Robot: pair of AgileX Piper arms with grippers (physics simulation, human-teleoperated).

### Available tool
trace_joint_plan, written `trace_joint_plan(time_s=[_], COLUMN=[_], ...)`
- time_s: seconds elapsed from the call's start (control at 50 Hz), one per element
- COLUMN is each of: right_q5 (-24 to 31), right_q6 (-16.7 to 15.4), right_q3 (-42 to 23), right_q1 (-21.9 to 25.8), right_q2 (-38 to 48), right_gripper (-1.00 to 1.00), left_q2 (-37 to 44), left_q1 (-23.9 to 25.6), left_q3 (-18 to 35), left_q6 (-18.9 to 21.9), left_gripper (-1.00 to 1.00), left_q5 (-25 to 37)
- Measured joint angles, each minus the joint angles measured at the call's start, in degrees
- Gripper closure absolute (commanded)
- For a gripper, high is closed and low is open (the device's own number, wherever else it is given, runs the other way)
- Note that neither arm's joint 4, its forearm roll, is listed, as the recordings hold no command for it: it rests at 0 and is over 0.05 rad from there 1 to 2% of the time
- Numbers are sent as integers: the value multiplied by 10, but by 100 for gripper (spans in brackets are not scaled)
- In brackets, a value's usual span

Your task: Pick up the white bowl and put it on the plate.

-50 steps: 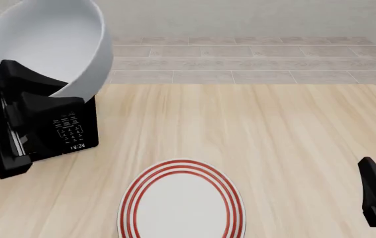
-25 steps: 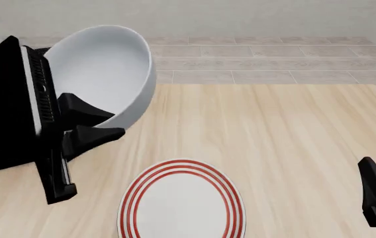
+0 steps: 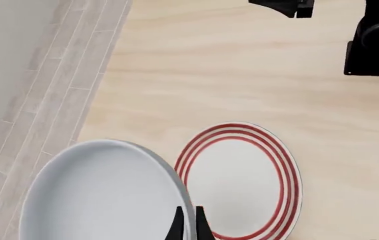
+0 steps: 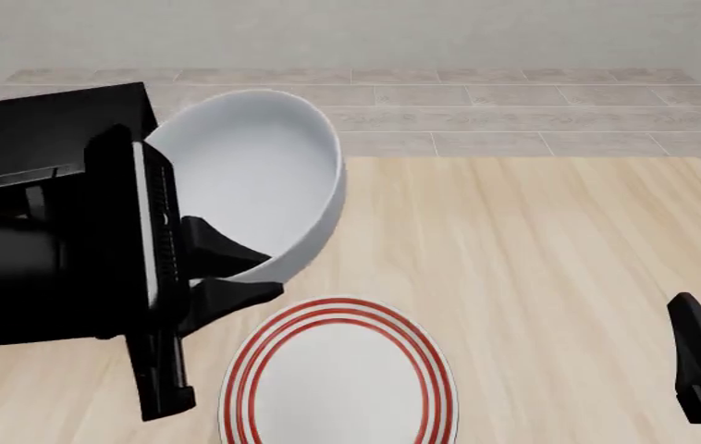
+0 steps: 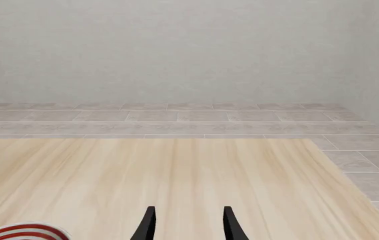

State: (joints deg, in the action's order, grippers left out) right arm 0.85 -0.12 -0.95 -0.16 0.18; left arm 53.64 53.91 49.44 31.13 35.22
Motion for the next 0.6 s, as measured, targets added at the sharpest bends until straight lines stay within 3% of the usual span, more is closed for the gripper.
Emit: trace_joint_plan(time_s=[0.6], right_q5=[0], right_q6=[0], right_q3=[0], right_q1=[0], right_q2=[0], right_gripper=[-100], left_q2=[39], left_q1=[67], left_q3=[-17], left_q6=[-22], left_gripper=[100], left_q5=[-32])
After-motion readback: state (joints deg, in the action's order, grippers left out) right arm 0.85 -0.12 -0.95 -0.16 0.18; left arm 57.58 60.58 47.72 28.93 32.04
